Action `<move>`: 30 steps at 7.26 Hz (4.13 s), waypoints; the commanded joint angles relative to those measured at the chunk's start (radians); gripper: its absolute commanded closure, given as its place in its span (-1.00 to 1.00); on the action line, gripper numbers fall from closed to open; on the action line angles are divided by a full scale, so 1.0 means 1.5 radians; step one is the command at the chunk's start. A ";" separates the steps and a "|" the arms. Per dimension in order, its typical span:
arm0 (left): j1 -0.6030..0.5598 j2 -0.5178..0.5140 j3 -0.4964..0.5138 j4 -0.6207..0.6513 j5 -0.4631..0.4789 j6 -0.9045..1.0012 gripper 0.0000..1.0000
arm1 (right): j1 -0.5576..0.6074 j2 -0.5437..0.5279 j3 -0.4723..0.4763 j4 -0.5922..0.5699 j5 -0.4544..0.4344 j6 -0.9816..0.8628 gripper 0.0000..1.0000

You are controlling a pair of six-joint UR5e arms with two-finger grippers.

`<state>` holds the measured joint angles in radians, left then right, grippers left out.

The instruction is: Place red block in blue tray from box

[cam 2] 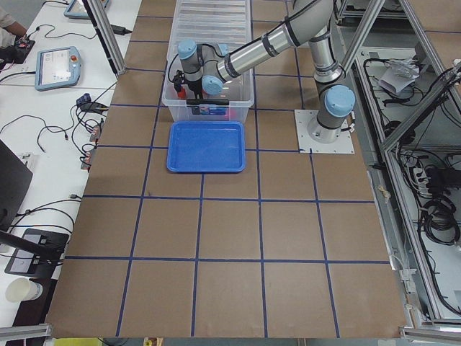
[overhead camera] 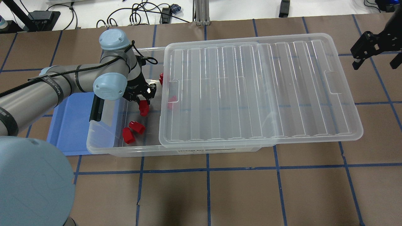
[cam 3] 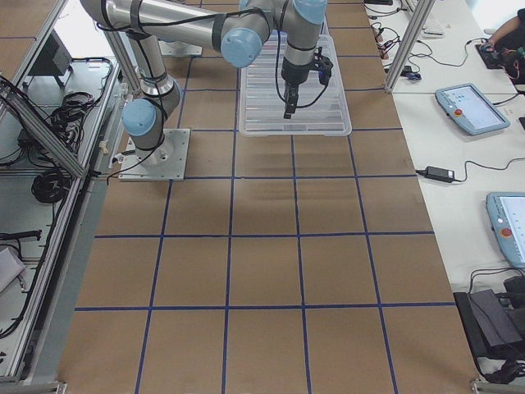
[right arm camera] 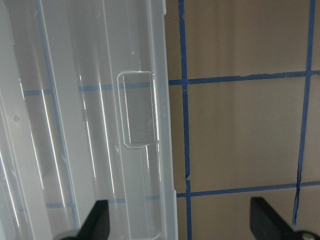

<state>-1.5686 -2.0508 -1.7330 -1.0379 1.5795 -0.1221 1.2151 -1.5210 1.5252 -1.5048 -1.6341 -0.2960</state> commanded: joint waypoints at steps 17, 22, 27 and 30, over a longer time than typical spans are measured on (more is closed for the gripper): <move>0.302 0.093 -0.063 0.014 -0.032 0.377 0.79 | -0.009 0.100 0.028 -0.140 -0.002 -0.010 -1.00; 0.302 0.063 -0.095 0.106 -0.018 0.376 -0.28 | -0.058 0.112 0.029 -0.152 0.001 -0.072 -1.00; 0.222 0.228 0.122 -0.329 0.020 0.311 -1.00 | -0.057 0.132 0.055 -0.192 0.002 -0.084 -1.00; 0.079 0.286 0.165 -0.414 0.020 0.148 -1.00 | -0.051 0.127 0.065 -0.187 0.004 -0.085 -1.00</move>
<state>-1.3315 -1.6509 -1.4983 -1.6377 1.6066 0.2059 1.1346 -1.3264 1.6165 -1.7916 -1.6302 -0.4219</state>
